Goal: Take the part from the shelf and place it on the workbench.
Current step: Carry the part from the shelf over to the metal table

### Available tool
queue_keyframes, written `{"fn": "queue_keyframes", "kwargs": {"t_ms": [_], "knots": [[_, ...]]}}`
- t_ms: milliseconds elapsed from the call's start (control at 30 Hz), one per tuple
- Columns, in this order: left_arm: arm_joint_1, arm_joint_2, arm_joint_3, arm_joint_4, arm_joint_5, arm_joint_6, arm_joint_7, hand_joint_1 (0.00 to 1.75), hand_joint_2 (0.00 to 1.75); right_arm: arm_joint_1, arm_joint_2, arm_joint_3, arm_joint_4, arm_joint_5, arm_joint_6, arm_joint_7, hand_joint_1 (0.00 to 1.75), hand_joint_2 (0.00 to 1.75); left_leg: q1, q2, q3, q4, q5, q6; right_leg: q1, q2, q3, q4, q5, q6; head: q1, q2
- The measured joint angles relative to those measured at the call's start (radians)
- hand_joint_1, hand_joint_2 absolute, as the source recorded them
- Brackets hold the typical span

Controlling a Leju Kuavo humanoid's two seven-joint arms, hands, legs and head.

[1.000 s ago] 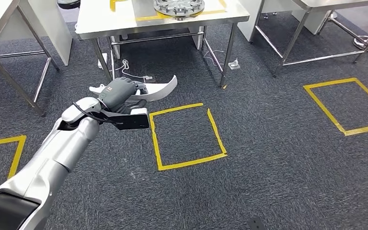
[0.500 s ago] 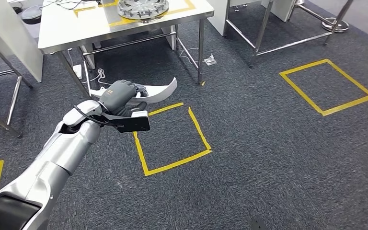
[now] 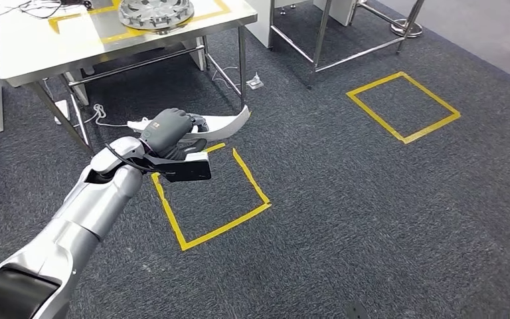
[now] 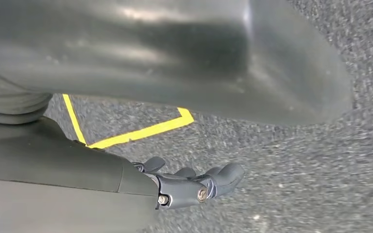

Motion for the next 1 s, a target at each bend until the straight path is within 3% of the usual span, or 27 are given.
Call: {"fn": "queue_keyframes", "kwargs": {"t_ms": [67,100,133,233,467,567,667,733,767,867,900,933,1000], "knots": [[-0.001,0.0,0.0,-0.001,0.0,0.003,0.002,1.71,1.75,0.0,-0.001,0.0,0.0,0.0,-0.002,0.0,0.0,0.0,-0.003,0.011,-0.002,0.011,-0.008,-0.01,0.0,-0.012,0.069,-0.129,0.043,-0.004,0.0,0.0],[-0.001,0.0,0.0,-0.003,-0.002,0.005,0.003,1.71,1.75,0.0,-0.001,0.0,0.0,0.001,-0.005,0.0,0.0,0.0,-0.005,0.015,-0.004,0.015,-0.011,-0.015,0.001,-0.014,0.09,-0.165,0.051,-0.009,-0.001,0.0],[-0.001,0.0,0.0,-0.004,-0.003,0.006,0.004,1.71,1.75,0.001,0.0,0.0,0.0,0.001,-0.01,0.0,0.0,0.0,-0.008,0.017,-0.006,0.016,-0.014,-0.012,0.002,-0.015,0.097,-0.179,0.051,-0.014,-0.002,0.0],[0.0,0.0,0.0,-0.006,-0.008,0.009,0.007,1.71,1.75,0.002,0.001,0.0,0.0,0.004,-0.025,0.0,0.0,0.0,-0.013,0.017,-0.005,0.014,-0.011,0.004,0.002,-0.013,0.099,-0.181,0.056,-0.019,-0.004,0.0],[-0.001,0.003,0.0,-0.003,-0.005,-0.012,0.02,1.71,1.75,0.0,0.002,0.0,0.0,0.011,-0.037,-0.001,0.0,0.0,-0.013,0.015,-0.002,0.006,-0.006,-0.012,0.002,-0.015,0.098,-0.181,0.056,-0.027,-0.004,0.0],[-0.002,0.003,0.0,-0.002,-0.007,-0.012,0.025,1.71,1.75,-0.001,0.003,0.0,0.0,0.012,-0.038,-0.001,0.0,0.0,-0.015,0.014,-0.005,0.008,-0.01,-0.01,0.0,-0.016,0.099,-0.183,0.057,-0.024,-0.004,0.0],[-0.004,0.003,0.0,-0.002,-0.009,-0.012,0.028,1.71,1.75,-0.001,0.004,0.0,0.0,0.013,-0.038,0.0,0.0,0.0,-0.016,0.011,-0.005,-0.004,-0.01,0.002,-0.001,-0.018,0.102,-0.177,0.07,-0.014,-0.003,0.0],[-0.008,0.002,0.0,-0.002,-0.012,-0.012,0.029,1.71,1.75,-0.001,0.004,0.0,0.0,0.014,-0.039,0.0,0.0,0.0,-0.01,0.008,0.008,-0.013,-0.011,0.01,-0.002,-0.014,0.088,-0.151,0.062,-0.008,-0.002,0.0],[-0.009,0.001,0.0,-0.002,-0.014,-0.012,0.029,1.71,1.75,-0.002,0.004,0.0,0.0,0.014,-0.039,0.0,0.0,0.0,-0.008,0.006,0.014,-0.015,-0.012,0.013,-0.004,-0.011,0.067,-0.116,0.044,-0.004,-0.002,0.0],[-0.008,-0.001,0.0,-0.001,-0.017,-0.012,0.03,1.71,1.75,0.0,0.004,0.0,0.0,0.015,-0.04,0.0,0.0,0.0,-0.006,0.003,0.018,-0.01,-0.018,0.015,-0.006,-0.005,-0.036,0.058,-0.027,0.008,-0.002,0.0],[-0.005,-0.002,0.0,0.001,-0.018,-0.012,0.03,1.71,1.75,0.001,0.004,0.0,0.0,0.015,-0.04,0.001,0.0,0.0,-0.005,0.002,0.021,-0.007,-0.022,0.012,-0.006,-0.005,-0.058,0.087,-0.031,0.01,-0.002,0.0],[-0.003,-0.002,0.0,0.002,-0.018,-0.013,0.03,1.71,1.75,0.001,0.004,0.0,0.0,0.015,-0.04,0.001,0.0,0.0,-0.003,0.002,0.025,-0.004,-0.027,0.007,-0.007,-0.005,-0.061,0.078,-0.014,0.013,-0.002,0.0],[-0.002,-0.002,0.0,0.003,-0.019,-0.013,0.03,1.71,1.75,0.002,0.003,0.0,0.0,0.016,-0.04,0.001,0.0,0.0,0.004,0.002,0.038,0.006,-0.044,-0.006,-0.011,-0.011,-0.012,-0.041,0.058,0.017,-0.002,0.0]]}}
